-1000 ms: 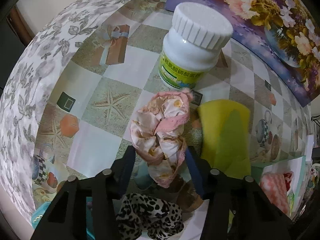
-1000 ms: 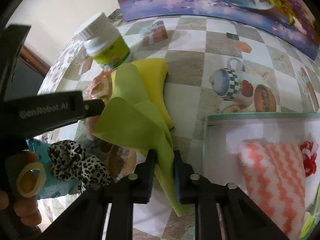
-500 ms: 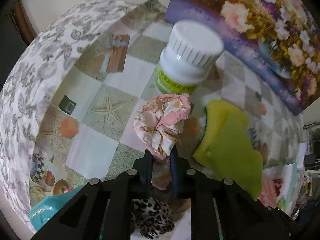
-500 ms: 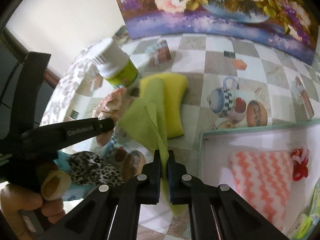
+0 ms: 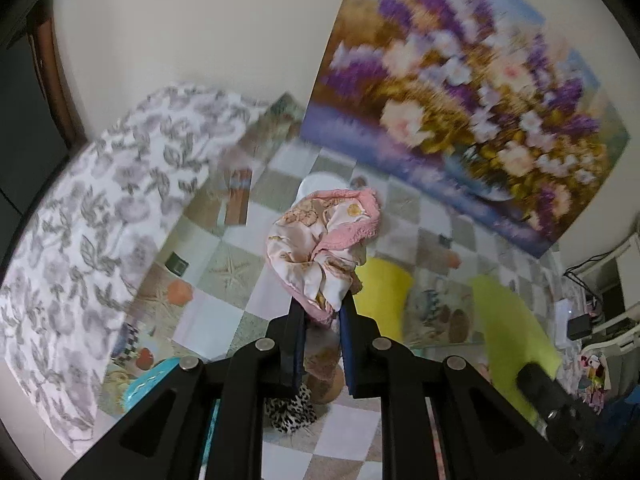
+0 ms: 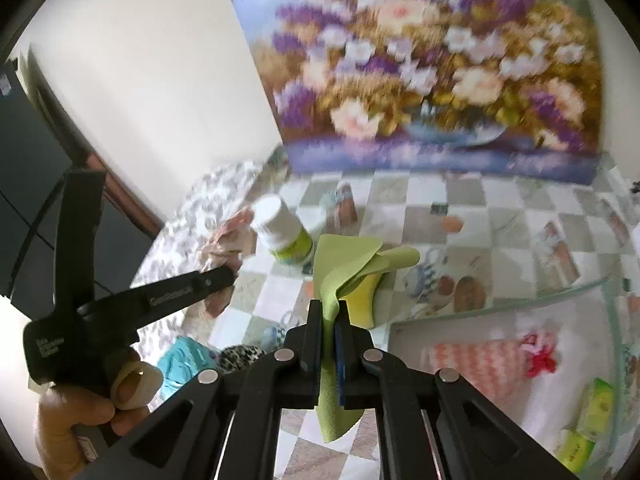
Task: Organize soft objects
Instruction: 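Lift the scrunchie and cloth and carry both over the tray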
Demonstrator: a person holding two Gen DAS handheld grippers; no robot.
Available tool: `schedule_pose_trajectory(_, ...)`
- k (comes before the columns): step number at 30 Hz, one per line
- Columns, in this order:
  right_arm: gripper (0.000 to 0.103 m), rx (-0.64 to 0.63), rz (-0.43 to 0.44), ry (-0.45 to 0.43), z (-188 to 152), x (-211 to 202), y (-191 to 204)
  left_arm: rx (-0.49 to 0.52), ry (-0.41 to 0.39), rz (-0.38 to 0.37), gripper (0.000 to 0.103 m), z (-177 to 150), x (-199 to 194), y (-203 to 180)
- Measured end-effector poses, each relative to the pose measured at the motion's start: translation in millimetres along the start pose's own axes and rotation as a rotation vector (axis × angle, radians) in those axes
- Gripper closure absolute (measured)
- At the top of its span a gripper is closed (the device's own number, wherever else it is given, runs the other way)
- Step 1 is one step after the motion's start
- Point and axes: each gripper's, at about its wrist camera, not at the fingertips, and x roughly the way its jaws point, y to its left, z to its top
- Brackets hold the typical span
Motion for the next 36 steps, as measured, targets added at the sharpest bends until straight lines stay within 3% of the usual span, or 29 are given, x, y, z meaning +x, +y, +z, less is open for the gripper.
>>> schedule_pose_trajectory(6,0.098,0.047,-0.032,-0.075,2.4,-44.0,-19.5,0.069,-0.076,-0.002,0.087,-6.9,-38.9,-15.0)
schedule_pose_trajectory(12,0.098,0.132,-0.097,-0.119,-3.9,-81.1,-56.6,0.142,-0.085,-0.048,0.087,-30.0,-57.0,-41.6)
schedule_pose_trajectory(26,0.098,0.278,-0.265,-0.144,-42.3,-142.0,-136.1,0.431,0.043,-0.204,0.087,-113.2,-54.2,-152.1)
schedule_pose_trajectory(36,0.097,0.337,-0.3,-0.133,-58.0,-153.7,-170.9,0.573,0.18,-0.198,0.087,-167.8,-20.0,-205.1)
